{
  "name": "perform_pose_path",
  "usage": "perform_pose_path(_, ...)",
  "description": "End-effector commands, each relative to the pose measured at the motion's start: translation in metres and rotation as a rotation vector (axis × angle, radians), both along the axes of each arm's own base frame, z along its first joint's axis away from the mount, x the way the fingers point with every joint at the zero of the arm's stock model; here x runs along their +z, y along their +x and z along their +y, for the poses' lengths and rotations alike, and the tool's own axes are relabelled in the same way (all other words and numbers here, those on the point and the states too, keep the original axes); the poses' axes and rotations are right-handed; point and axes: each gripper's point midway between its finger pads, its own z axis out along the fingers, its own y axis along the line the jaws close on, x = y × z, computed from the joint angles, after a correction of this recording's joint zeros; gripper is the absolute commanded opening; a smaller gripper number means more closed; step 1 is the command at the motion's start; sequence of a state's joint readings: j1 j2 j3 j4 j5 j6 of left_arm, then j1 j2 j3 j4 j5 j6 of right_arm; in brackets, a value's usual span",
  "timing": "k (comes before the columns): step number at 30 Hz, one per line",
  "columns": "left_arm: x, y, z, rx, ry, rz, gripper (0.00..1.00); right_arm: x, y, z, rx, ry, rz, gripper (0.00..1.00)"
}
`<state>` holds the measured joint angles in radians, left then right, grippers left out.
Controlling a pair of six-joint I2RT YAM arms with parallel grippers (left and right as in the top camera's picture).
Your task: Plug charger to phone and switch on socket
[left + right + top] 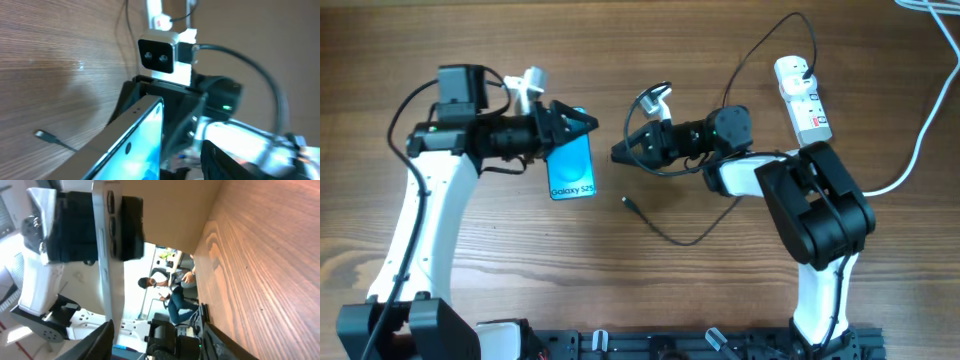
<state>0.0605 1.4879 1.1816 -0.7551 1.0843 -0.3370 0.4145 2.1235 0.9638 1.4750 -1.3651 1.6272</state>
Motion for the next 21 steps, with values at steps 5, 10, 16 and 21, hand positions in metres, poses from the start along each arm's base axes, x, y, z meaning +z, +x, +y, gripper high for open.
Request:
perform_pose_path(5, 0.047, -0.008, 0.011, 0.010, -0.246, 0.071, 0.04, -0.007, 0.017, -0.025, -0.047, -0.006, -0.007, 0.53)
perform_pose_path(10, 0.048, -0.006, 0.012, 0.010, -0.244, 0.052, 0.04, 0.011, 0.032, -0.047, -0.103, 0.003, -0.025, 0.44)
perform_pose_path(16, 0.043, -0.003, 0.014, 0.033, -0.212, 0.055, 0.04, 0.050, 0.034, -0.077, -0.132, 0.009, -0.118, 0.69)
perform_pose_path(21, 0.038, 0.000, 0.016, 0.054, -0.182, 0.055, 0.04, 0.043, 0.027, -0.079, -0.094, -0.006, -0.177, 1.00)
